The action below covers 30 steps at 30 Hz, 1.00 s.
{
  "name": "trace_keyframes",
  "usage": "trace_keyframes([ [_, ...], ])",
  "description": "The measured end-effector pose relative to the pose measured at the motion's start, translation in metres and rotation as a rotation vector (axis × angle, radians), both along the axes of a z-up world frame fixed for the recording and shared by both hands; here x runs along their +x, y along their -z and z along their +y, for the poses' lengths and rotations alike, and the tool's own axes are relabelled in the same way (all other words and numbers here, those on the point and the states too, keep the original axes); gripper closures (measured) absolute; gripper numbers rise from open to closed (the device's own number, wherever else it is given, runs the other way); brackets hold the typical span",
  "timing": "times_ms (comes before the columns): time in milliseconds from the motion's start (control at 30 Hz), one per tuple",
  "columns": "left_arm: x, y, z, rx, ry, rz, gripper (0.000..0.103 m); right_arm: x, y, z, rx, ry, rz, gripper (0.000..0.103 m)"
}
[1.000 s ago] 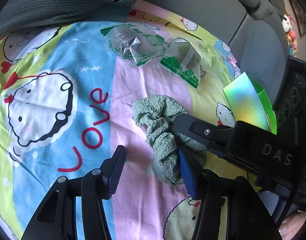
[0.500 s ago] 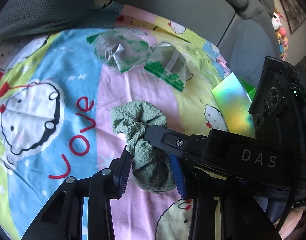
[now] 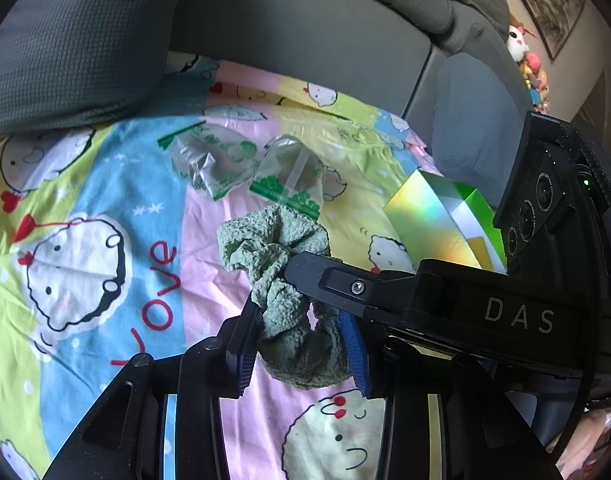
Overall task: Organize objects
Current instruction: 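Carry the towel with the right tool over the green-rimmed box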
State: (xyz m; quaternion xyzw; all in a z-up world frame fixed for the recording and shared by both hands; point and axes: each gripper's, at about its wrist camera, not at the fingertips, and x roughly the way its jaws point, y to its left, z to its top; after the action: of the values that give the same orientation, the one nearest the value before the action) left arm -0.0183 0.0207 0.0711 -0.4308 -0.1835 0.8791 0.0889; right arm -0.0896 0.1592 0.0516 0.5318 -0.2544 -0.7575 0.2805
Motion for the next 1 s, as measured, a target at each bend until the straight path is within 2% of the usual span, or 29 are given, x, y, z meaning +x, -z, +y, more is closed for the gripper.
trace_keyframes([
  [433, 0.023, -0.028, 0.015, -0.053, 0.005, 0.088, 0.063, 0.007, -0.021, 0.011, -0.043, -0.009, 0.075, 0.071],
  [1000, 0.042, -0.076, 0.06, -0.138, 0.033, 0.26, 0.064, 0.031, -0.065, 0.055, -0.152, 0.052, 0.217, 0.071],
])
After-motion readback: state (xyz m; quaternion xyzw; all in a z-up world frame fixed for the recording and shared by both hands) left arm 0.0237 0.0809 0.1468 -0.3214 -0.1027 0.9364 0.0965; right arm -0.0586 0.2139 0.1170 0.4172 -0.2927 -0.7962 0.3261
